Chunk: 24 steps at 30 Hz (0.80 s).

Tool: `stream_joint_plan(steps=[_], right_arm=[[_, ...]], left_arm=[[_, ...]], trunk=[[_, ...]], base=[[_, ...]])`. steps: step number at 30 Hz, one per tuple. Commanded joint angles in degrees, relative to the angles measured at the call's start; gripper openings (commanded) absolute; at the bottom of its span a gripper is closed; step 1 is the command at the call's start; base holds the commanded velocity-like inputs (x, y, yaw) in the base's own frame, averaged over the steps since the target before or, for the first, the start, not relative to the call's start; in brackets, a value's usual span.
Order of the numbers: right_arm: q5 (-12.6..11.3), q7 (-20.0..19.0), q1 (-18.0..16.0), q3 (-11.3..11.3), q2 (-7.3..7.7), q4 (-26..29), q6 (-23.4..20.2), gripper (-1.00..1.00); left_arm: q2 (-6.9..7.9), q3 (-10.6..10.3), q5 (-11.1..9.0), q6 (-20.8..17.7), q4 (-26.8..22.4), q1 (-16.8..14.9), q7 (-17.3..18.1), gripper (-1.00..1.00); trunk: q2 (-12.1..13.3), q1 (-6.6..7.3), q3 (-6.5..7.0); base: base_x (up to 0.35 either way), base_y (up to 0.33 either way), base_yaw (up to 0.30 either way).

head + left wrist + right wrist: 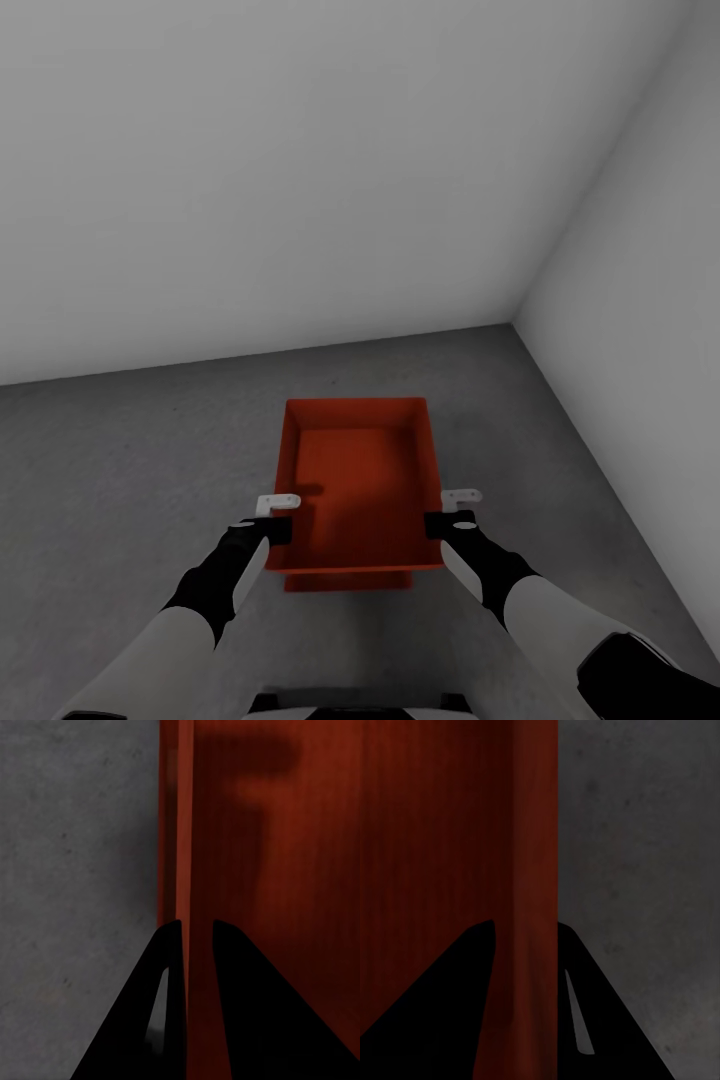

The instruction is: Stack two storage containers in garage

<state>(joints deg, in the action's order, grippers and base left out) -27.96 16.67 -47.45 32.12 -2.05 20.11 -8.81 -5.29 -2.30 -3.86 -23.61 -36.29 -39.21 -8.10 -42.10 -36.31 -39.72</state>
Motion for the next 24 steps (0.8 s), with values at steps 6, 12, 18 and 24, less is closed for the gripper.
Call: stream_joint_plan(steps=[6, 12, 18, 24], right_arm=[[-1.48, 0.39, -0.01, 1.82, 1.53, -4.29, -0.24, -1.00], [-1.48, 0.39, -0.01, 1.81, 1.53, -4.29, -0.24, -1.00], [-1.48, 0.41, -0.01, 1.80, 1.53, -4.29, -0.25, -1.00], [-1.48, 0.40, -0.01, 1.83, 1.53, -4.29, -0.24, -1.00]], left_arm=[[0.10, -0.43, -1.93, -0.12, -0.18, -0.07, -0.34, -1.00], [0.11, -0.42, -1.94, -0.12, -0.18, -0.07, -0.34, -1.00], [0.11, -0.42, -1.94, -0.12, -0.18, -0.07, -0.34, -1.00], [0.11, -0.45, -1.94, -0.12, -0.18, -0.07, -0.34, -1.00]], trunk=[[-2.48, -1.33, -1.13], [-4.88, -2.65, -2.21], [-7.29, -3.97, -3.29], [-9.69, -5.29, -4.36]], base=[[0.000, 0.000, 0.000], [0.000, 0.000, 0.000], [0.000, 0.000, 0.000], [0.000, 0.000, 0.000]])
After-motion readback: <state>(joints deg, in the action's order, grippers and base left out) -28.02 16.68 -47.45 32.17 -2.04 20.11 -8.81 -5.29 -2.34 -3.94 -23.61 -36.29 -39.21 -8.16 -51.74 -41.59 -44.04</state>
